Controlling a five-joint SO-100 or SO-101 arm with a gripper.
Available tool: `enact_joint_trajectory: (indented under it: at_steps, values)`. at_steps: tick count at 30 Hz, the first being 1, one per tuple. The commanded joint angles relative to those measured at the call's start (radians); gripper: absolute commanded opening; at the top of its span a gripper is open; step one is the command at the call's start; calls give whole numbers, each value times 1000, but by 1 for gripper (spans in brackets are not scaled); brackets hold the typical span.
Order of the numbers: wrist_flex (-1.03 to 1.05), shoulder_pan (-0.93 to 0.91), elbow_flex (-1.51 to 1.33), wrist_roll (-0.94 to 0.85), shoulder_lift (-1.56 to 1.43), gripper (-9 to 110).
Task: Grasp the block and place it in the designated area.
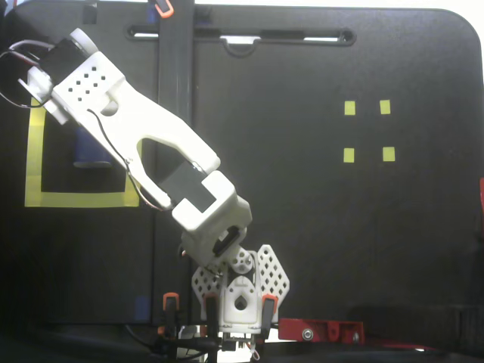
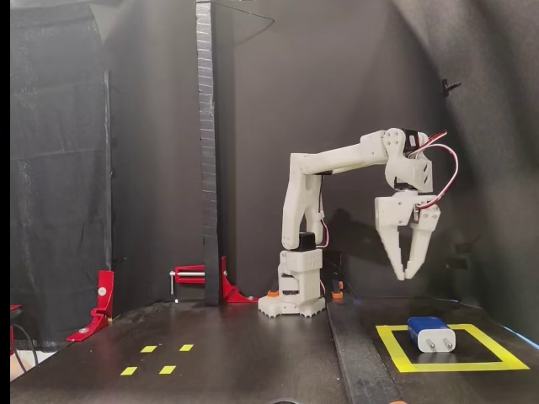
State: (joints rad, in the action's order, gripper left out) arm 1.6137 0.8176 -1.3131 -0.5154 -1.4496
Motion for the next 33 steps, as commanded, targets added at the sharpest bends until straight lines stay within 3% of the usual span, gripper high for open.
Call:
enact_joint_trajectory:
  at_steps: [1, 9, 24, 33]
  values:
    - [-6, -5, 25, 152, -52, 0]
    - [-9, -46, 25, 670, -52, 0]
    - [-31, -106, 23, 686, -78, 0]
    - [-25, -344, 21, 652, -112, 0]
